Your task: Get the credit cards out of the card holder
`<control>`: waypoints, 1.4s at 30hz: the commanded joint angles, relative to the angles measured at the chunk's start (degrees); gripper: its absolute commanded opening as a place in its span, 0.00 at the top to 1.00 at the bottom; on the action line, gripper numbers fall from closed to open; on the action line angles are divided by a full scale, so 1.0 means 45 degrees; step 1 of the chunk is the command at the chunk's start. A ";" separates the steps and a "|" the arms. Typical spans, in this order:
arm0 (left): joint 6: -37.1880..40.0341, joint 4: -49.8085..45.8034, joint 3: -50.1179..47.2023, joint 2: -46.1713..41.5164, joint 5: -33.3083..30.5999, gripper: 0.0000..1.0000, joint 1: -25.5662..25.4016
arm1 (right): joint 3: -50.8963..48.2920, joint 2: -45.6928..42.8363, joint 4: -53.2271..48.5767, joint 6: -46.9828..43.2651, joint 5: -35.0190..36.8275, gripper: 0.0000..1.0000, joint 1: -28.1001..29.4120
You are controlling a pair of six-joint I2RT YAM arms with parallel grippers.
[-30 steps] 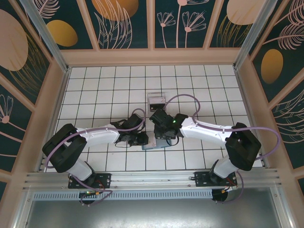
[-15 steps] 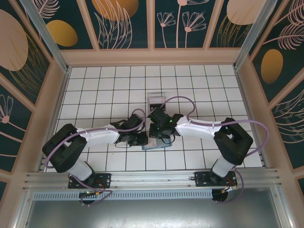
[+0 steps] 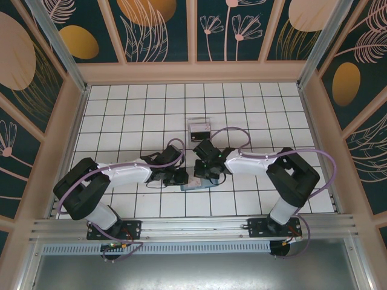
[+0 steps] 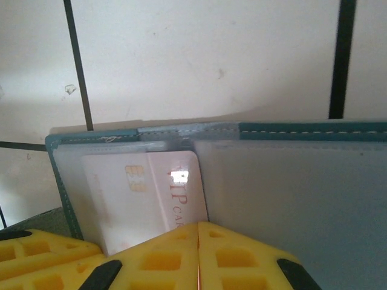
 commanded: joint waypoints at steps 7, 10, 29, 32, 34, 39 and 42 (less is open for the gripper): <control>-0.0097 -0.0248 -0.0150 -0.0047 -0.0233 0.86 -0.0060 | -0.0752 -0.0619 0.0186 0.0035 -0.0064 0.85 -0.0379; -0.0105 -0.0248 -0.0123 -0.0021 -0.0241 0.86 -0.0059 | -0.0764 -0.0735 0.0176 -0.0033 -0.0069 0.80 -0.0391; -0.0023 -0.0455 0.0108 0.0152 -0.0312 0.86 -0.0052 | -0.1474 -0.0716 0.1635 -0.0126 -0.1049 0.73 -0.0460; 0.0083 -0.0741 0.0266 0.0234 -0.0493 0.87 -0.0052 | -0.1563 -0.0812 0.1910 -0.0152 -0.1312 0.74 -0.0458; 0.0171 -0.0880 0.0342 0.0295 -0.0592 0.87 -0.0061 | -0.1648 -0.0917 0.2164 -0.0170 -0.1492 0.76 -0.0460; 0.0192 -0.0912 0.0368 0.0405 -0.0545 0.87 -0.0058 | -0.1711 -0.0827 0.2379 -0.0178 -0.1772 0.76 -0.0489; 0.0211 -0.0931 0.0421 0.0391 -0.0549 0.87 -0.0047 | -0.1751 -0.0661 0.2440 -0.0184 -0.1956 0.74 -0.0519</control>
